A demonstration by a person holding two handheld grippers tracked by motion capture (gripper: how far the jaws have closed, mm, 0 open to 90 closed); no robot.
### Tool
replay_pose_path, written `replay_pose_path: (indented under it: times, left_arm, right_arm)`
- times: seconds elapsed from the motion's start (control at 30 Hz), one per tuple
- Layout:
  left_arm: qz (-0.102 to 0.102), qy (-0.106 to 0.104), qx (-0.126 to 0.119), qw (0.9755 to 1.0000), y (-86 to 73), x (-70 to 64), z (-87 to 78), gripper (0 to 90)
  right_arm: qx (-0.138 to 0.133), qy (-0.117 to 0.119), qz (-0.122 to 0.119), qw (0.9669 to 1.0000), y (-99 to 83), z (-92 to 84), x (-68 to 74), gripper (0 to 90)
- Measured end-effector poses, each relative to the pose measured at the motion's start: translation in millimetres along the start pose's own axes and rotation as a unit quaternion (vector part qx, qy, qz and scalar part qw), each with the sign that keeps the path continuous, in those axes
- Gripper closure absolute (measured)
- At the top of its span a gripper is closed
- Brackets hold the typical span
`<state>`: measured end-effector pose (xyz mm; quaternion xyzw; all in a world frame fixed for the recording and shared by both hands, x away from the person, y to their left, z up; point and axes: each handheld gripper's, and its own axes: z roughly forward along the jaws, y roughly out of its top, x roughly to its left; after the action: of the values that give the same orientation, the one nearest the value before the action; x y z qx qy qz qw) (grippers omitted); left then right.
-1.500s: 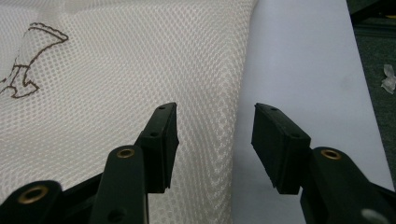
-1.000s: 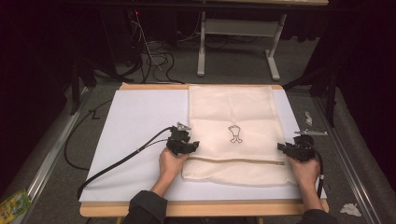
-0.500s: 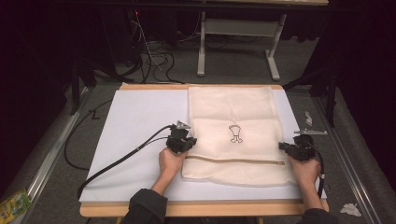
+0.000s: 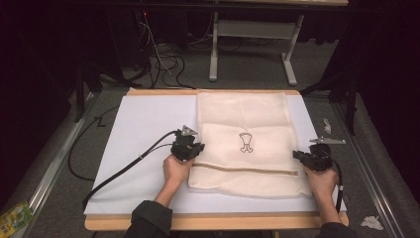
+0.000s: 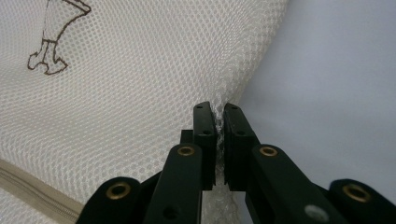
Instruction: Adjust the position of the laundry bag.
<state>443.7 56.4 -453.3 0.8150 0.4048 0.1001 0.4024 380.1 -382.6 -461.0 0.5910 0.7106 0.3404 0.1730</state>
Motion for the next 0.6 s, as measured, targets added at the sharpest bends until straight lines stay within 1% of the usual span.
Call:
replay_pose_path:
  times: [0.07,0.13,0.17,0.3,0.4,0.43,0.47,0.5,0.53,0.6]
  left_arm:
    - [-0.001,0.001,-0.004,1.0000,-0.7,2.1,-3.7,84.8]
    - [-0.001,0.004,-0.005,1.0000,-1.5,4.2,-6.5,84.8]
    - [-0.002,0.004,-0.006,1.0000,-2.2,6.2,-8.5,84.8]
    - [-0.006,0.008,-0.009,0.9999,-4.4,11.3,-13.1,84.9]
    - [-0.006,0.010,-0.010,0.9999,-6.9,15.1,-16.5,84.8]
    - [-0.008,0.011,-0.011,0.9998,-8.6,16.6,-18.4,84.7]
    - [-0.008,0.012,-0.011,0.9998,-9.7,17.4,-19.7,84.7]
    - [-0.008,0.014,-0.011,0.9998,-11.3,19.0,-21.8,84.7]
    - [-0.008,0.016,-0.012,0.9998,-12.5,20.1,-23.5,84.7]
    - [-0.008,0.020,-0.012,0.9997,-14.2,22.3,-26.4,84.7]
  right_arm:
    - [-0.003,0.005,-0.002,1.0000,0.7,0.3,3.9,87.0]
    - [-0.004,0.007,-0.004,1.0000,0.9,0.3,4.7,87.0]
    - [-0.006,0.010,-0.006,0.9999,1.8,1.1,7.9,87.0]
    - [-0.004,0.015,-0.011,0.9998,3.6,2.5,12.0,86.9]
    - [-0.007,0.019,-0.016,0.9997,4.7,3.7,16.9,86.9]
    - [-0.005,0.023,-0.016,0.9996,4.5,4.8,19.6,86.9]
    - [-0.005,0.023,-0.016,0.9996,4.5,4.8,19.6,86.9]
    - [-0.006,0.025,-0.017,0.9995,4.5,5.3,20.4,86.9]
    - [-0.006,0.030,-0.019,0.9994,4.5,6.7,24.4,86.9]
    - [-0.007,0.031,-0.020,0.9993,4.6,7.2,25.7,86.9]
